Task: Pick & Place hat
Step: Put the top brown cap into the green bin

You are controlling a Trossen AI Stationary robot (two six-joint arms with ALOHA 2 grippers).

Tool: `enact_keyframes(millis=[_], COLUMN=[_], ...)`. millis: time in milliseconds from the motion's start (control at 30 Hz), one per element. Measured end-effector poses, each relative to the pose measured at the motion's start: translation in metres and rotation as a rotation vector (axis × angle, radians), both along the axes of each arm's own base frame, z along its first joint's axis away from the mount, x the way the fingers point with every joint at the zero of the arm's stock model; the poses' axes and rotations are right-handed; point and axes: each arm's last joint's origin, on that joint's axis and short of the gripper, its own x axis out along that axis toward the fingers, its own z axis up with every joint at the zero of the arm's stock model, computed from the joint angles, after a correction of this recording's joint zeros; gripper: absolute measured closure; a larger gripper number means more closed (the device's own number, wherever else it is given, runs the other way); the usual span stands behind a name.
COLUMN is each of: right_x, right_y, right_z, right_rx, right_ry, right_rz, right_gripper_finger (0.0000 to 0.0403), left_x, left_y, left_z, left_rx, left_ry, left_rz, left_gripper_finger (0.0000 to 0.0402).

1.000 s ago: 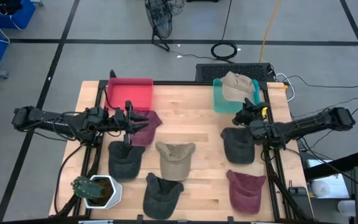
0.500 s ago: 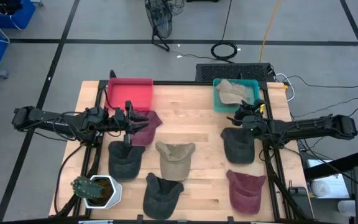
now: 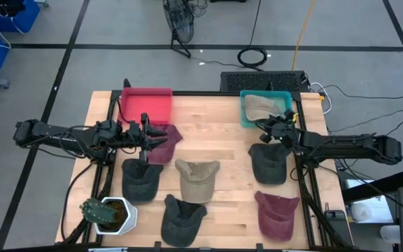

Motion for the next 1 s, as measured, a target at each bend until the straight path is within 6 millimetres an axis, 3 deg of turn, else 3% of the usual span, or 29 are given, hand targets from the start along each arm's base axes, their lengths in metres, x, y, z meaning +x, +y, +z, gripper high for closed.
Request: enact_keyframes(millis=[300,633,867,1000], right_x=[0.003,0.012,0.013,0.012], right_y=[0.004,0.024,0.037,0.035], right_z=[0.002,0.022,0.032,0.045], right_rx=[0.018,0.015,0.088,0.036], right_ry=[-0.086,-0.31,-0.452,-0.593], right_rz=[0.012,0.142,0.279,0.219], right_gripper_finger=[0.0307,0.0256,0.0257,0.0287], left_x=[0.0,0.0,0.0,0.0], left_y=[0.0,0.0,0.0,0.0], left_z=[-0.002,-0.002,-0.002,-0.002], left_rx=[0.001,0.0,-0.002,0.0], left_ry=[0.018,0.018,0.018,0.018], left_rz=[0.001,0.001,0.001,0.001], left_gripper_finger=[0.0311,0.0311,0.0311,0.0311])
